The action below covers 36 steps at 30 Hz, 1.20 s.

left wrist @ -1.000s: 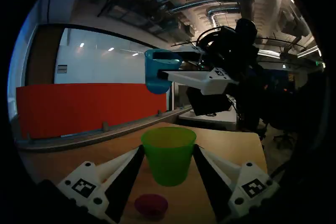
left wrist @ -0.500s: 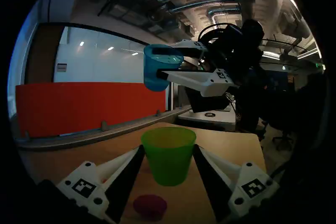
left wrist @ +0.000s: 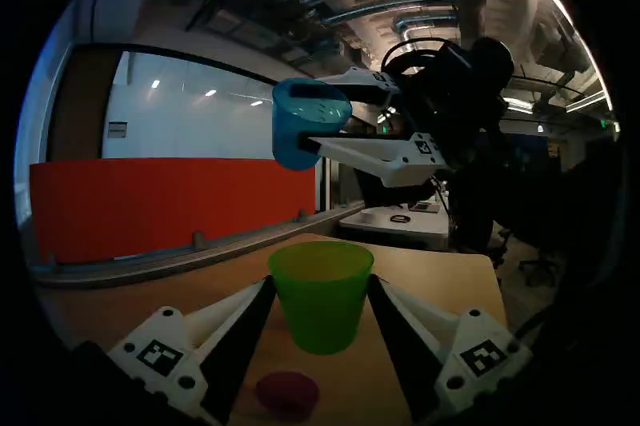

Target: Pour water

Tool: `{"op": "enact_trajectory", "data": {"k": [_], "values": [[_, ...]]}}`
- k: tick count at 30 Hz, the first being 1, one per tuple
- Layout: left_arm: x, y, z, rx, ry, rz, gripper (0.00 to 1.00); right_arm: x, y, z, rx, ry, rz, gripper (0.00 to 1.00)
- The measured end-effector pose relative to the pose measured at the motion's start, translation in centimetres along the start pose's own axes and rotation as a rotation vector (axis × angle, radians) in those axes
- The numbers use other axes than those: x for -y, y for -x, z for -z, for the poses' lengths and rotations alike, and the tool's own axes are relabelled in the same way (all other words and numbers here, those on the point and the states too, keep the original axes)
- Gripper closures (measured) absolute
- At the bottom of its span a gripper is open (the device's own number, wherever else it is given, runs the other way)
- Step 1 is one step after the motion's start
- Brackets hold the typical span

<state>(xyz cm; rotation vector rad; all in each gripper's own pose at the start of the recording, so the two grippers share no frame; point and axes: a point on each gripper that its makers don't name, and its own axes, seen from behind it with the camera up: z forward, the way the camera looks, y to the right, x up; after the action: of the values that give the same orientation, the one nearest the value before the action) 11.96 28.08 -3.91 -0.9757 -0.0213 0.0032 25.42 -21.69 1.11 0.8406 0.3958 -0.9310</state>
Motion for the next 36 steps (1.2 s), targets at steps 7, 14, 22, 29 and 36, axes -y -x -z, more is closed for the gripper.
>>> {"op": "enact_trajectory", "data": {"k": [7, 14, 22, 29, 36], "values": [[0.0, -0.2, -0.1, 0.003, 0.003, -0.011, 0.16, 0.1, -0.1, -0.3, 0.003, -0.001, 0.055, 0.10], [0.0, -0.4, -0.3, 0.002, 0.004, -0.017, 0.16, 0.0, -0.3, -0.6, 0.006, -0.002, 0.107, 0.10], [0.2, -0.5, -0.5, 0.001, 0.000, -0.018, 0.16, 0.1, -0.1, -0.9, 0.017, -0.010, 0.151, 0.10], [0.2, -0.9, -0.5, -0.001, 0.001, -0.022, 0.16, 0.4, 0.0, -1.3, 0.023, -0.021, 0.186, 0.11], [0.4, -1.0, -0.4, -0.003, -0.002, -0.024, 0.17, 0.4, 0.0, -1.5, 0.027, -0.022, 0.230, 0.11]]}}
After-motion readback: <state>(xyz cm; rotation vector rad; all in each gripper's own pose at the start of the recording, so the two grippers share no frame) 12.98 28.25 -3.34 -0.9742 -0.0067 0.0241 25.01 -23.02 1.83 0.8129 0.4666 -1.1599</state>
